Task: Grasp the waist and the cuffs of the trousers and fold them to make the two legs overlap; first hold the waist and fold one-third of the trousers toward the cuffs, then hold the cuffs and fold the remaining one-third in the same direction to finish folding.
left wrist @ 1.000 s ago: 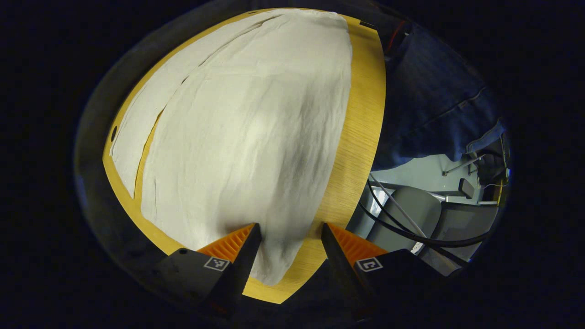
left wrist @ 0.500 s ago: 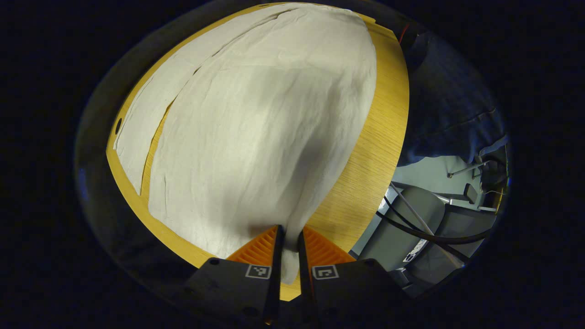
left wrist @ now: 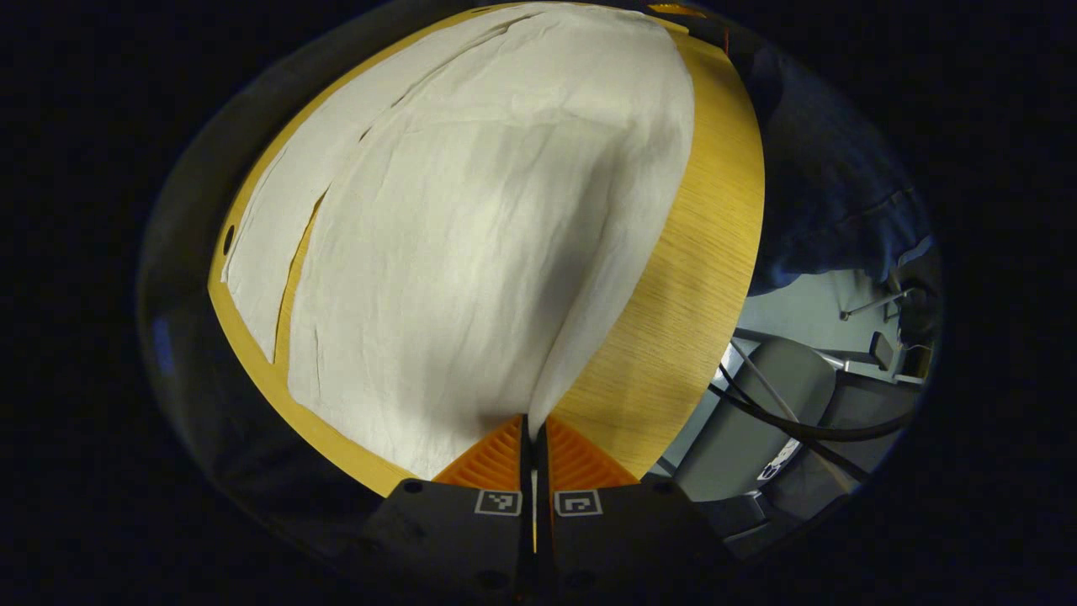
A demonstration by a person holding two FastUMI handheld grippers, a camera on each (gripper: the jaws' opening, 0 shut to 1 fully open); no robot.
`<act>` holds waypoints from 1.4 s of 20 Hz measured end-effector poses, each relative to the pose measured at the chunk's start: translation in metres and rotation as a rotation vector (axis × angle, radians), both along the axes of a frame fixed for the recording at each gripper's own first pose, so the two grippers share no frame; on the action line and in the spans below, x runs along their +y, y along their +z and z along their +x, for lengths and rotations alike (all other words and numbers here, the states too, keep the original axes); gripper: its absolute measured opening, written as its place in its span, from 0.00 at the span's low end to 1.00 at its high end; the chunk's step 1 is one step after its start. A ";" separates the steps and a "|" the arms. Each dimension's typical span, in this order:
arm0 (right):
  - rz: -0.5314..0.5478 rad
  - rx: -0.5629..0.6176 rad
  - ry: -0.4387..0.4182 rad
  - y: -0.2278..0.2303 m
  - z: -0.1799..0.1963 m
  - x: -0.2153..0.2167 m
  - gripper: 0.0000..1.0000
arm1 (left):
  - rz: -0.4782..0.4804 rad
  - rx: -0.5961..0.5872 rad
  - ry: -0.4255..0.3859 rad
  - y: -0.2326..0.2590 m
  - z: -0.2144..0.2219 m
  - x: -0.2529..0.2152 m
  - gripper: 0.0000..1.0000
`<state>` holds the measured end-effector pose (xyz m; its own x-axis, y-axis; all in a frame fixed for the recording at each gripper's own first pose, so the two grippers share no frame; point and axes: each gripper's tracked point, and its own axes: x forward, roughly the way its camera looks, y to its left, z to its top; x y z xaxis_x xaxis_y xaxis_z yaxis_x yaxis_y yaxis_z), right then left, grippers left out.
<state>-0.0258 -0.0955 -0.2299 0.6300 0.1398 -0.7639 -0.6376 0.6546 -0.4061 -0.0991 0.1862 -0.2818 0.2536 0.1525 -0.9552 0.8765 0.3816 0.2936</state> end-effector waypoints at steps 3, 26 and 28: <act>-0.097 0.125 0.072 -0.021 -0.010 -0.029 0.98 | 0.006 -0.006 0.008 0.000 -0.001 0.001 0.00; -0.388 0.533 0.157 -0.087 -0.015 -0.080 0.60 | 0.038 -0.008 0.044 -0.001 -0.001 0.001 0.00; -0.396 0.503 0.150 -0.086 -0.010 -0.083 0.31 | 0.034 -0.007 0.046 -0.001 -0.001 0.003 0.00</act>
